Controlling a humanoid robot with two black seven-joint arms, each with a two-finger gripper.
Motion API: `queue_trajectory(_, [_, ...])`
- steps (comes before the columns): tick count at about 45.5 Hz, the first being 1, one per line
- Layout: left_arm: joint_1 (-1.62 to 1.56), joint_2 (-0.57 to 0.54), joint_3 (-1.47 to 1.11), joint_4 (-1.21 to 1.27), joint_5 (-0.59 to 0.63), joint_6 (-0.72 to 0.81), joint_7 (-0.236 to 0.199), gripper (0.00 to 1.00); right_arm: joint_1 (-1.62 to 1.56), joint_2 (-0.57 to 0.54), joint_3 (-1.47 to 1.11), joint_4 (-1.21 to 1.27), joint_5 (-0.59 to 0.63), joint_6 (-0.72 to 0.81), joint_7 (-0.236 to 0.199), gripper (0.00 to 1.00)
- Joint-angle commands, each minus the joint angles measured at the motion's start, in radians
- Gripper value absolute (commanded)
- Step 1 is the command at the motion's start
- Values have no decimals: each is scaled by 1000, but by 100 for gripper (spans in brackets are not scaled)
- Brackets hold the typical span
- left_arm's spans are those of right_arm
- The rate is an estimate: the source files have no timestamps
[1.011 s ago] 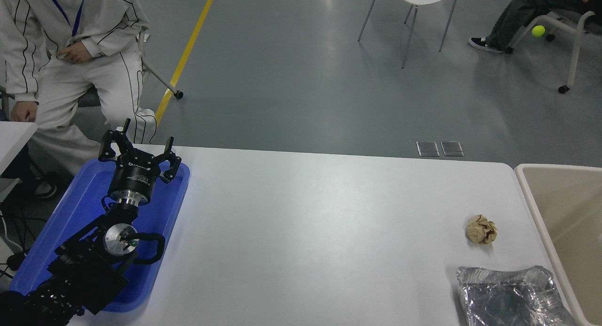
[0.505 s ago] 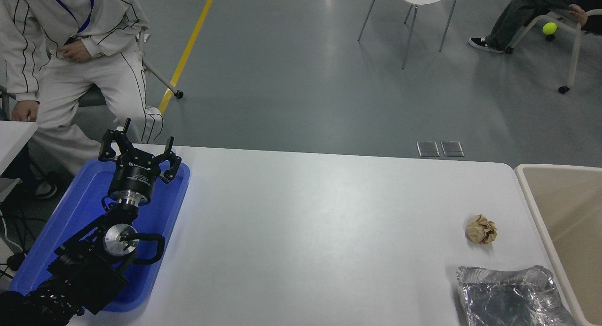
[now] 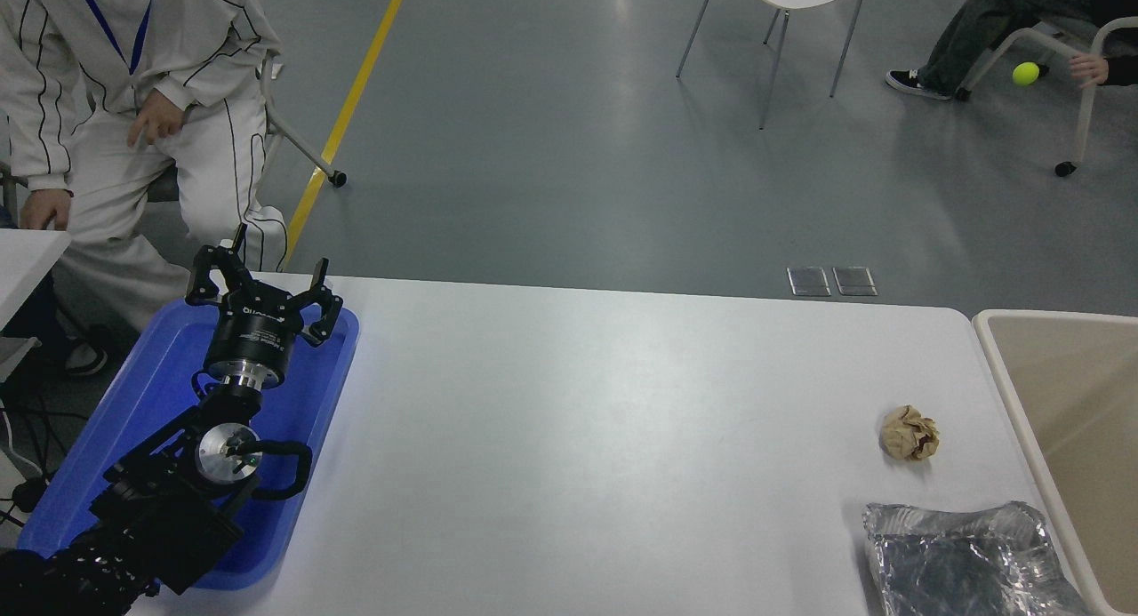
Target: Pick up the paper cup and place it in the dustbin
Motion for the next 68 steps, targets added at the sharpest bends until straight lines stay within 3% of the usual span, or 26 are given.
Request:
queue_trajectory(1, [0, 0, -1, -1, 0, 0, 1, 100, 70, -101, -6, 200, -21, 0, 0, 100])
queue_trajectory(17, [-2, 0, 1, -1, 0, 0, 1, 100, 326, -331, -149, 677, -162, 1, 0, 100])
queue_trajectory(32, [-2, -1, -1, -1, 0, 0, 1, 100, 866, -342, -690, 968, -162, 150, 1, 100])
queue_trajectory(42, [-3, -1, 1, -1, 0, 0, 1, 100, 1202, -283, -917, 1074, -164, 388, 1, 100])
queue_trajectory(51, [-2, 0, -1, -1, 0, 0, 1, 100, 1503, -150, -1029, 1087, -162, 838, 0, 100])
queue_trajectory(55, [-3, 0, -1, -1, 0, 0, 1, 100, 1598, -75, -1060, 1082, -162, 972, 0, 100])
queue_trajectory(68, [-2, 0, 1, -1, 0, 0, 1, 100, 1728, 120, -1045, 1090, -144, 978, 1, 100])
